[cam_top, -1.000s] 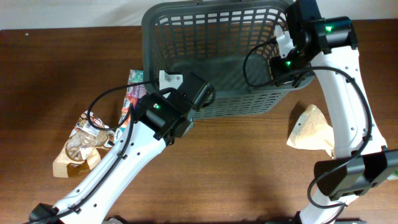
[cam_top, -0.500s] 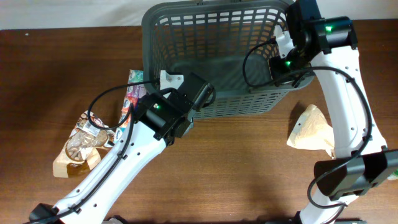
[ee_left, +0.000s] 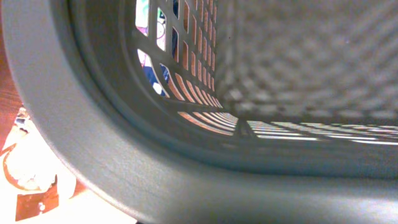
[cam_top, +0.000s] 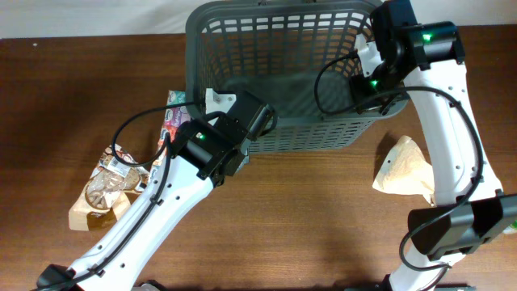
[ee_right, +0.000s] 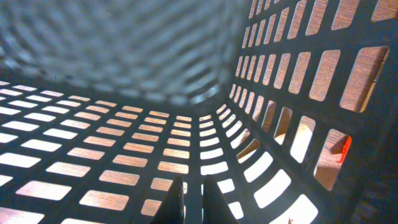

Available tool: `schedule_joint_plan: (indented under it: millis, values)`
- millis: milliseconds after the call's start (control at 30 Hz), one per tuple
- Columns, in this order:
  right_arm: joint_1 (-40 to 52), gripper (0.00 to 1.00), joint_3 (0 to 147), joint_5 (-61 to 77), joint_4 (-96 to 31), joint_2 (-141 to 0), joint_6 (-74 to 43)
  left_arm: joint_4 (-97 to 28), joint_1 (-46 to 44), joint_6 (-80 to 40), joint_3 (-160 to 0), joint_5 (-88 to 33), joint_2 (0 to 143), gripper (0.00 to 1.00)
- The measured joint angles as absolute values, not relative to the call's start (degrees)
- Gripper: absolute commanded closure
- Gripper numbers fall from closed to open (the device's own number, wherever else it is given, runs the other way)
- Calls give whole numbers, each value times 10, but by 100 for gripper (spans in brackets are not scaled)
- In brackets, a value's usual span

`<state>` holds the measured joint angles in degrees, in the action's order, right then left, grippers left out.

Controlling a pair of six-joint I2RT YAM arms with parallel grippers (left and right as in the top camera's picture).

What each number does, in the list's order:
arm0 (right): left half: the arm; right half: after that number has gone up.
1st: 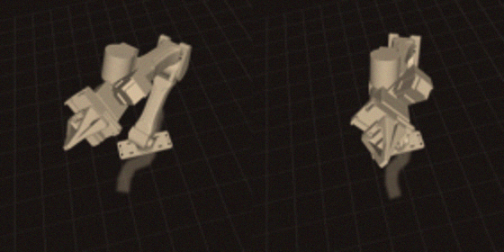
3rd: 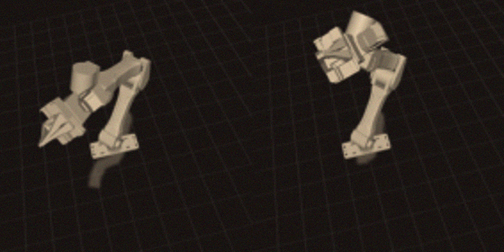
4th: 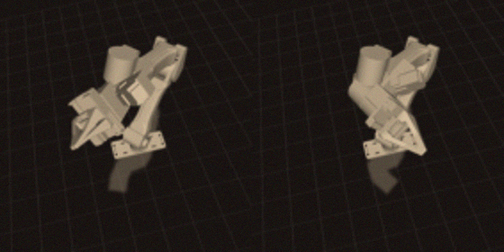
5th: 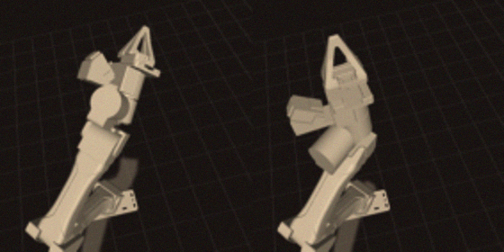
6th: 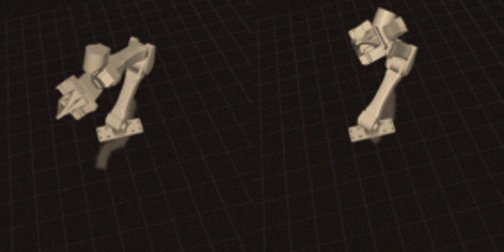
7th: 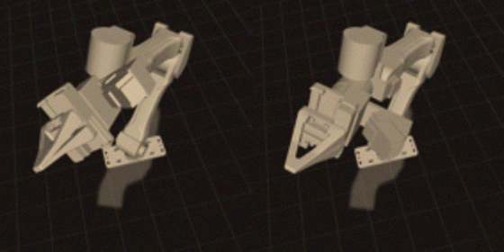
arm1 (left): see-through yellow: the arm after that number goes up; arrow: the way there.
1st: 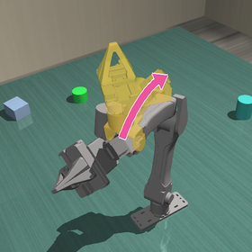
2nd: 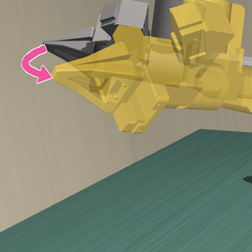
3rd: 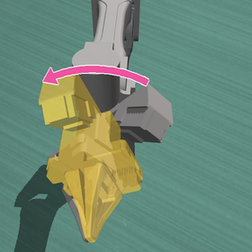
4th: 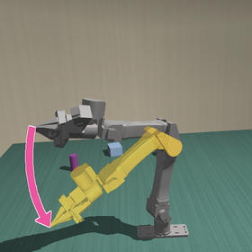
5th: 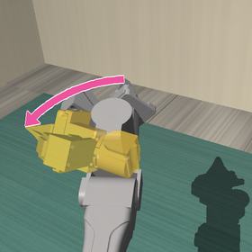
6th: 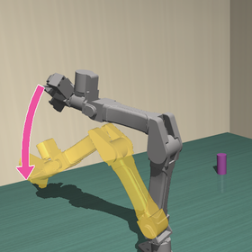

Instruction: Pack container

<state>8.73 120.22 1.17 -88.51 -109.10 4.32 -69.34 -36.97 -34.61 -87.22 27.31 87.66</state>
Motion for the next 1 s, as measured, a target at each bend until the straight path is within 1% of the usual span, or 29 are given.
schedule_joint_plan:
  millis: [333, 433, 733, 867, 967, 1000]
  values:
    - [87, 96, 1202, 28, -882, -1091, 43, -693, -370, -338, -872, 273, 874, 98]
    - [87, 96, 1215, 42, -882, -1093, 43, -693, -370, -331, -872, 270, 849, 98]
    - [87, 96, 1325, 59, -908, -1088, 43, -737, -370, -323, -872, 255, 690, 98]
    - [87, 96, 1399, 32, -962, -1060, 43, -765, -370, -322, -872, 263, 600, 98]
    - [87, 96, 1424, -4, -969, -1018, 36, -784, -370, -321, -872, 285, 548, 98]
    - [87, 96, 1427, -20, -970, -999, 31, -795, -370, -321, -872, 301, 524, 94]
